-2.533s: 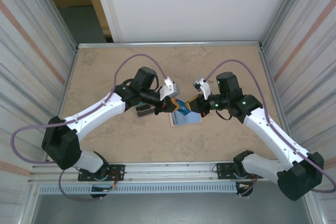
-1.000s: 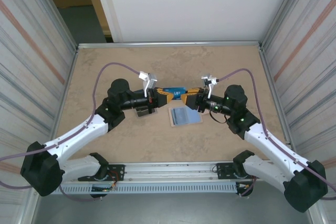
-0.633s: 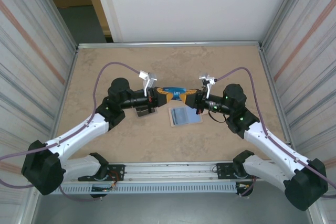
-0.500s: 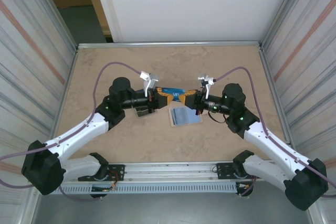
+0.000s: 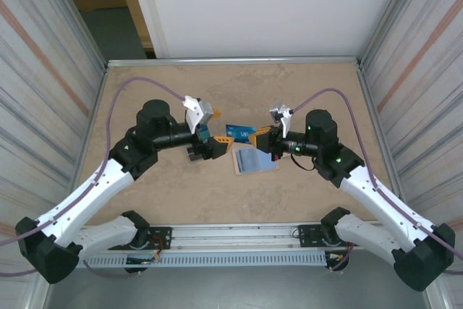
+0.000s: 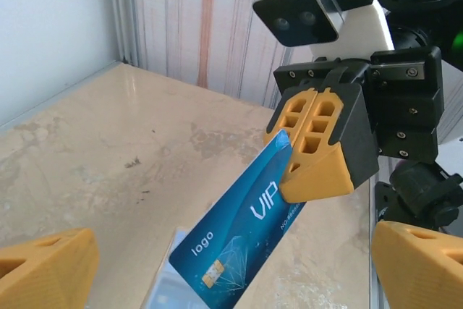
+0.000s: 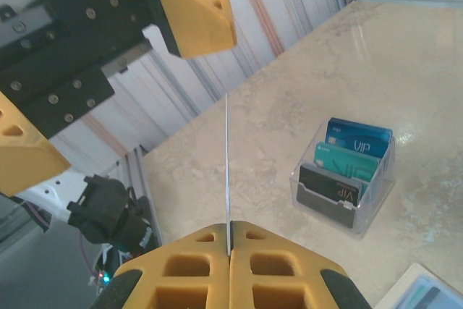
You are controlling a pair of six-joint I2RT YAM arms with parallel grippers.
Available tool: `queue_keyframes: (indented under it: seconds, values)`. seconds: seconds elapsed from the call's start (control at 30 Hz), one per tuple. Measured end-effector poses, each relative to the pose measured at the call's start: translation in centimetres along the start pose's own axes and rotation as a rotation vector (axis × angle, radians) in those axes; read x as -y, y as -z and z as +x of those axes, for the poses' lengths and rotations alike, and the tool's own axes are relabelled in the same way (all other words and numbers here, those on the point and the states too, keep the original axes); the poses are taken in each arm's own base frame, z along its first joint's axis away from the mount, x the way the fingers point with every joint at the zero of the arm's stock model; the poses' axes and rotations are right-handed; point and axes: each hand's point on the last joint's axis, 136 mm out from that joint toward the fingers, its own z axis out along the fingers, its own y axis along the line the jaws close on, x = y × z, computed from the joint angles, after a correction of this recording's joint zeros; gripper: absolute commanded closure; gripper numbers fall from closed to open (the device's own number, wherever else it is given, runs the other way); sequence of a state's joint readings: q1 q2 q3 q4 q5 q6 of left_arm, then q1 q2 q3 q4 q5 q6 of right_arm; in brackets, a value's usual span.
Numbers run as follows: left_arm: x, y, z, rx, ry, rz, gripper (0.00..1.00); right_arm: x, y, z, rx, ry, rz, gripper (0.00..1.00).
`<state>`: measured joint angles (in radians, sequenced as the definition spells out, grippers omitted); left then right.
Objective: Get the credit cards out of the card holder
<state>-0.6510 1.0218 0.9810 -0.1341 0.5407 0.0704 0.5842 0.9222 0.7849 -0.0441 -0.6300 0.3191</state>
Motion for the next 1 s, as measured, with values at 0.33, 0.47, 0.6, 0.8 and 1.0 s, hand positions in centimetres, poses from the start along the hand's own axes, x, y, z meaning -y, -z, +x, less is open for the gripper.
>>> queue_keyframes:
  seconds: [0.33, 0.47, 0.6, 0.8, 1.0]
  values:
    - [-0.7, -1.3, 1.6, -0.19, -0.161, -0.001, 0.01, -0.3, -0.5, 1.4, -0.084, -0.011, -0.046, 1.0]
    - [-0.5, -2.1, 3.5, -0.28, -0.193, 0.059, 0.03, -0.9, -0.6, 1.3, -0.098, -0.007, -0.077, 1.0]
    - [0.4, -2.5, 4.2, -0.317, -0.213, 0.147, 0.18, -1.4, -0.6, 1.3, -0.109, 0.005, -0.107, 1.0]
    - [1.8, -2.9, 3.5, -0.307, -0.226, 0.26, 0.42, -1.7, -0.6, 1.8, -0.135, -0.003, -0.133, 1.0]
    - [2.0, -3.7, 3.9, -0.343, -0.197, 0.32, 0.62, -1.4, -1.2, 2.4, -0.171, -0.015, -0.144, 1.0]
